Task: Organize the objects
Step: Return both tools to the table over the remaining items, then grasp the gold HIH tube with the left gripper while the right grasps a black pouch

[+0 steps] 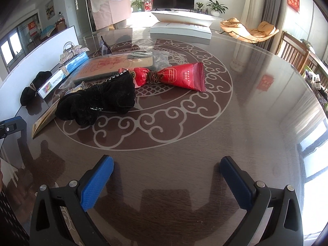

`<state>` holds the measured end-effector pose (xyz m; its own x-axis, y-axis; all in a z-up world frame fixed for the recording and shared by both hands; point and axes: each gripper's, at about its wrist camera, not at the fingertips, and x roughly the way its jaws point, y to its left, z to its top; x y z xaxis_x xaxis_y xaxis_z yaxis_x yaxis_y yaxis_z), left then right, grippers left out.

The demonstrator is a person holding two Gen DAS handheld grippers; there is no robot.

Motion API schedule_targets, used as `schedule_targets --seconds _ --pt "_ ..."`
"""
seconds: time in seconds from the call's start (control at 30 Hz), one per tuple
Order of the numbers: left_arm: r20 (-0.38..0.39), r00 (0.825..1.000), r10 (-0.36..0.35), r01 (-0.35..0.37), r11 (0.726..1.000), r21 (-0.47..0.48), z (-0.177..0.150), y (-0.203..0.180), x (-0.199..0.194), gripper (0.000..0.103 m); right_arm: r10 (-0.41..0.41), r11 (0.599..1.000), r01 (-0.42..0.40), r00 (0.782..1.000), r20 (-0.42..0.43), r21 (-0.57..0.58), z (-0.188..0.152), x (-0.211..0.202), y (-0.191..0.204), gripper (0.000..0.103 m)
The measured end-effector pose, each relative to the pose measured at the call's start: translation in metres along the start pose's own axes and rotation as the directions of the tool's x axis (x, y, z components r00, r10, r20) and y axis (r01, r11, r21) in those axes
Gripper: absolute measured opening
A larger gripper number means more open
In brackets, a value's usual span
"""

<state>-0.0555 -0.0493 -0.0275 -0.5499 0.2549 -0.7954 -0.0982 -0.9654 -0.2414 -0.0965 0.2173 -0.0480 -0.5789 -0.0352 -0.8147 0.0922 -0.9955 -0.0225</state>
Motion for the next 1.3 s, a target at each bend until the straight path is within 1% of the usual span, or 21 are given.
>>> schedule_targets --seconds 0.2,0.3,0.47,0.57,0.63,0.73,0.8,0.83,0.87,0.9,0.93,0.97,1.0,1.03,1.07,1.2,1.3 --pt "0.052 0.998 -0.031 0.032 0.999 -0.009 0.001 0.002 -0.013 0.101 0.000 1.000 0.000 1.000 0.000 0.001 0.000 0.000 0.000 0.103" --pt "0.074 0.996 -0.058 0.058 0.998 0.001 0.001 0.000 -0.019 0.101 -0.001 1.000 0.001 1.000 0.000 0.001 0.000 0.000 0.000 0.103" --pt "0.100 0.991 -0.086 0.079 0.994 0.072 0.001 -0.016 -0.025 0.101 -0.001 1.000 0.001 1.000 0.000 0.001 0.000 0.000 0.000 0.103" --pt "0.086 0.991 -0.102 0.091 0.988 0.125 0.001 -0.030 -0.019 0.101 -0.001 1.000 0.001 1.000 0.000 0.002 0.000 0.000 0.000 0.103" --pt "0.063 0.994 -0.084 0.072 0.982 0.175 0.002 -0.041 -0.009 0.101 -0.001 1.000 0.001 1.000 0.000 0.002 0.000 0.001 0.000 0.103" --pt "0.032 0.999 0.002 -0.010 0.962 0.272 0.005 -0.060 0.015 0.100 -0.002 1.000 0.002 1.000 0.000 0.002 0.000 0.001 0.000 0.103" --pt "0.026 0.999 0.028 -0.035 0.951 0.309 0.009 -0.071 0.027 0.098 -0.002 1.000 0.002 1.000 0.000 0.003 0.000 0.000 0.000 0.103" --pt "0.020 0.999 0.029 -0.034 0.948 0.317 0.012 -0.075 0.032 0.094 -0.002 1.000 0.002 1.000 0.000 0.003 0.000 0.001 0.001 0.103" --pt "0.007 1.000 0.030 -0.031 0.945 0.325 0.014 -0.079 0.038 0.085 -0.002 1.000 0.002 1.000 0.000 0.003 0.000 0.000 0.000 0.103" --pt "0.009 0.999 0.052 -0.052 0.939 0.340 0.015 -0.084 0.042 0.084 -0.002 1.000 0.002 1.000 0.000 0.003 0.000 0.000 0.000 0.103" --pt "0.017 0.999 0.049 -0.051 0.935 0.352 0.016 -0.089 0.043 0.073 -0.002 1.000 0.002 1.000 0.000 0.003 0.000 0.000 0.000 0.103" --pt "0.032 0.999 0.044 -0.053 0.936 0.349 0.017 -0.091 0.042 0.053 -0.002 1.000 0.002 1.000 0.000 0.003 0.000 0.001 0.001 0.103" --pt "0.040 0.998 0.051 -0.062 0.939 0.338 0.017 -0.093 0.042 0.046 -0.002 1.000 0.002 1.000 0.000 0.003 0.000 0.001 0.000 0.103" --pt "0.050 0.996 0.070 -0.082 0.945 0.317 0.017 -0.093 0.040 0.032 -0.002 1.000 0.002 1.000 0.000 0.003 0.000 0.001 0.001 0.103" --pt "0.055 0.995 0.087 -0.099 0.951 0.294 0.015 -0.092 0.038 0.029 -0.002 1.000 0.002 1.000 0.000 0.003 0.000 0.001 0.001 0.103" --pt "0.060 0.983 0.172 -0.181 0.962 0.205 -0.007 -0.081 0.019 0.028 -0.002 1.000 0.002 1.000 0.000 0.003 0.000 0.001 0.000 0.103" --pt "0.044 0.980 0.195 -0.199 0.973 0.120 -0.017 -0.062 0.005 0.028 -0.002 1.000 0.002 1.000 0.000 0.003 0.000 0.001 0.000 0.103"
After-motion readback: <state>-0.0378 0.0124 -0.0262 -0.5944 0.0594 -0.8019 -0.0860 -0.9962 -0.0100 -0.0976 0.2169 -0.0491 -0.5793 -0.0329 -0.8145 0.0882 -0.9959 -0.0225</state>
